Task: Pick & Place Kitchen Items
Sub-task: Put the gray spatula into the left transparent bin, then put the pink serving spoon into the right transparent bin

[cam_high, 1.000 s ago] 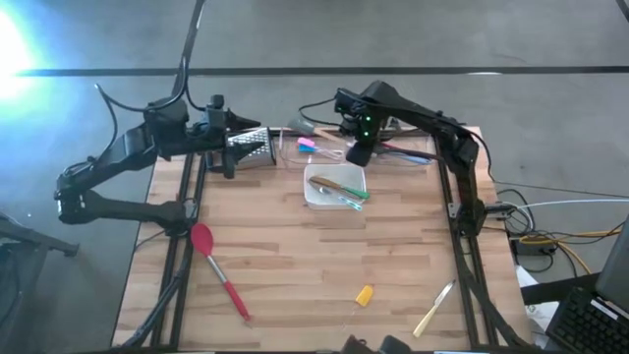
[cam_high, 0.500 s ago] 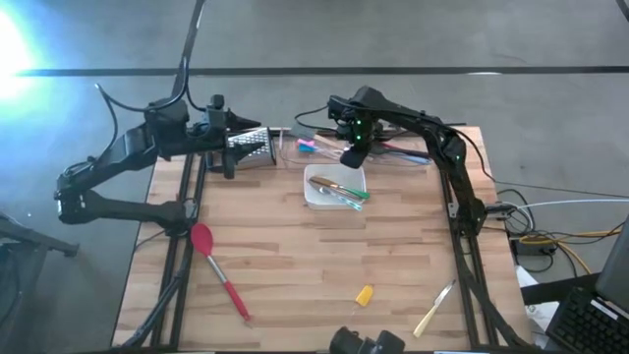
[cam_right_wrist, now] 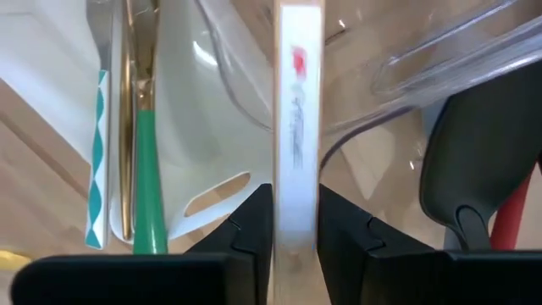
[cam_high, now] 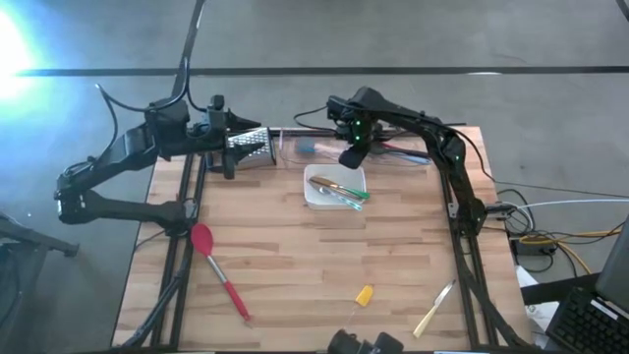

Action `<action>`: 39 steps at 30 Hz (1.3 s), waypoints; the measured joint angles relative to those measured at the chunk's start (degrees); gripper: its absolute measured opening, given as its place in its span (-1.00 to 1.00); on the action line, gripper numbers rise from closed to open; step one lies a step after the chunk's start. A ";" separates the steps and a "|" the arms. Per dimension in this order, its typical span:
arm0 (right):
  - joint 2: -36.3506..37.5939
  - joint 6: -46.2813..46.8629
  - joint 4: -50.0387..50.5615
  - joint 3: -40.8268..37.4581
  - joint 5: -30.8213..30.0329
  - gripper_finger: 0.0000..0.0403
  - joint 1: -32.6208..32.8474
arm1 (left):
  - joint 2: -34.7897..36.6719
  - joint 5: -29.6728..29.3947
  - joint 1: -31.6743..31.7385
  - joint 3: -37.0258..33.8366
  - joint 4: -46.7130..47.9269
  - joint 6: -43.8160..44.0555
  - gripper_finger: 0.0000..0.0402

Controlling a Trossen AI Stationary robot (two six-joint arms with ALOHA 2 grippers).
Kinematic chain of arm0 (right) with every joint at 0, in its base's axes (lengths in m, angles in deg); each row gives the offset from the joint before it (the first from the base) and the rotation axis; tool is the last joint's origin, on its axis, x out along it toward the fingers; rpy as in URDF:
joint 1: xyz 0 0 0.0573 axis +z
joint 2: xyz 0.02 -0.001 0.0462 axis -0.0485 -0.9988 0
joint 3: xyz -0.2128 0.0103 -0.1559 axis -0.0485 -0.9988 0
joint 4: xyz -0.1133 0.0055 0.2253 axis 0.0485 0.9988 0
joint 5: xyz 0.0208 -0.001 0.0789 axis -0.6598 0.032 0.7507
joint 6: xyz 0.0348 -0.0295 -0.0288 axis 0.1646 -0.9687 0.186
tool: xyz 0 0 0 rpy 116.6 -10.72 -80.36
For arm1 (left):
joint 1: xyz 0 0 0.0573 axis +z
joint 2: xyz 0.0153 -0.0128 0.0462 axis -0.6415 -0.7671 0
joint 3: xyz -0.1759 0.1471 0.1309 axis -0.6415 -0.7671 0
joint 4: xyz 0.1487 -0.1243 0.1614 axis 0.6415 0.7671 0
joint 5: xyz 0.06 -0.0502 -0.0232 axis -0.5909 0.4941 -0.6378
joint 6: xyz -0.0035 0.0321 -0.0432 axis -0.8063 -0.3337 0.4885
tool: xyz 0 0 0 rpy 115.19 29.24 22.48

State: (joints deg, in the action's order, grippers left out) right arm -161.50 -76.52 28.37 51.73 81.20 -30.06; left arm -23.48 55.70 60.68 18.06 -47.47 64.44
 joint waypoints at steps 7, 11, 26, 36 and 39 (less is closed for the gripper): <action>0.05 -0.30 -0.02 0.00 0.00 -0.71 0.65 | 0.00 0.00 0.00 0.00 0.00 -0.02 0.21; 0.75 -0.39 0.00 0.00 0.00 -0.69 0.70 | 0.00 0.00 0.00 0.00 0.59 -0.07 0.21; 2.74 0.74 -0.16 7.85 0.00 -0.37 0.78 | 0.00 0.00 -0.01 -0.02 4.66 1.28 0.21; 13.10 1.40 -0.07 13.46 -0.02 -0.42 5.82 | -1.61 3.30 -0.87 -0.02 26.95 1.42 0.21; 18.15 2.55 -0.26 12.85 -0.06 -0.46 8.17 | -3.09 4.87 -3.20 -0.32 34.00 -0.65 0.21</action>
State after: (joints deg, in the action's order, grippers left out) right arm -143.35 -73.97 28.11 64.59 81.14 -21.89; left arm -26.57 60.57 57.48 17.74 -13.47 63.80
